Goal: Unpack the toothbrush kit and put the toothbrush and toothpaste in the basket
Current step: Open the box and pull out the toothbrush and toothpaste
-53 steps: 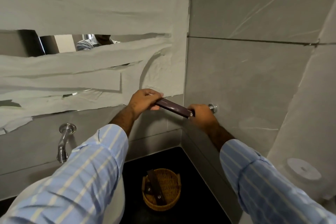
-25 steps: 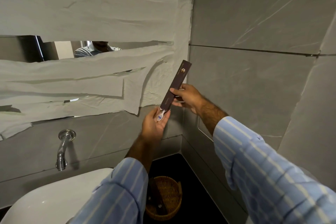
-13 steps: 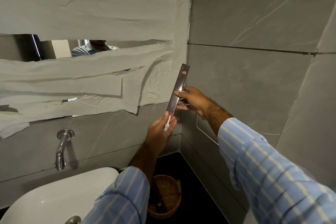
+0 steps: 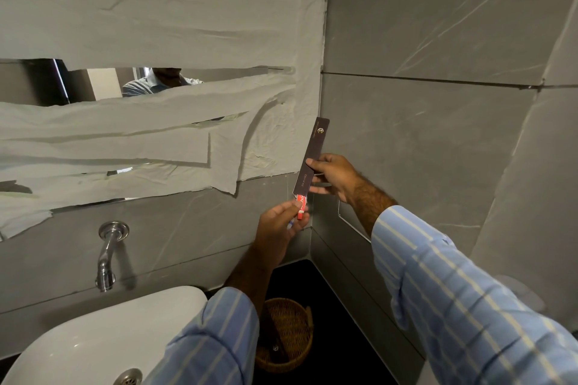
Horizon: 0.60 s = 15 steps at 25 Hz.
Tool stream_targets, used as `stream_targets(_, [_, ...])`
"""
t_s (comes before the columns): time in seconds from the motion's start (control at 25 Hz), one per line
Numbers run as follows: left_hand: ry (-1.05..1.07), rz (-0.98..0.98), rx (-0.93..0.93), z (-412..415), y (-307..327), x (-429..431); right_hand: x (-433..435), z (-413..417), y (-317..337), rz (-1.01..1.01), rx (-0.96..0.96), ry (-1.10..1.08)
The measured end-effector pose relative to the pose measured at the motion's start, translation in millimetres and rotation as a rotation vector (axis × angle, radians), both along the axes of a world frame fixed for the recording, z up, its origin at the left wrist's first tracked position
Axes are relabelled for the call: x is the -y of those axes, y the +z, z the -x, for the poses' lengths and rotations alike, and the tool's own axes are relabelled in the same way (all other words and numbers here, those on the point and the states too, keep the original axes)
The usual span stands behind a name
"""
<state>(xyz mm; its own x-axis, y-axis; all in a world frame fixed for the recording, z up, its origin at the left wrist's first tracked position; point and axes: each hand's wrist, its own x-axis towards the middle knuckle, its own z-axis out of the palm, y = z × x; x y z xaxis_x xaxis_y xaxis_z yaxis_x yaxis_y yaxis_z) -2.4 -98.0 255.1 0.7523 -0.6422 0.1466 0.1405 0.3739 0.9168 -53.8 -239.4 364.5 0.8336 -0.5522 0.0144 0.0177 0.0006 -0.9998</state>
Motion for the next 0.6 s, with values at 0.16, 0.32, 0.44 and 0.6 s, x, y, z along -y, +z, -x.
stream_targets(0.16, [0.133,-0.262,0.144,-3,8,3,-2,2,3,0.003,0.025,-0.078])
stream_targets(0.32, [0.209,-0.349,0.186,-12,2,-3,2,7,13,0.026,0.158,-0.251])
stream_targets(0.44, [0.233,-0.442,0.288,-16,-14,-14,9,13,21,0.042,0.254,-0.417])
stream_targets(0.6, [0.271,-0.463,0.24,-16,-29,-24,7,22,14,0.084,0.155,-0.383])
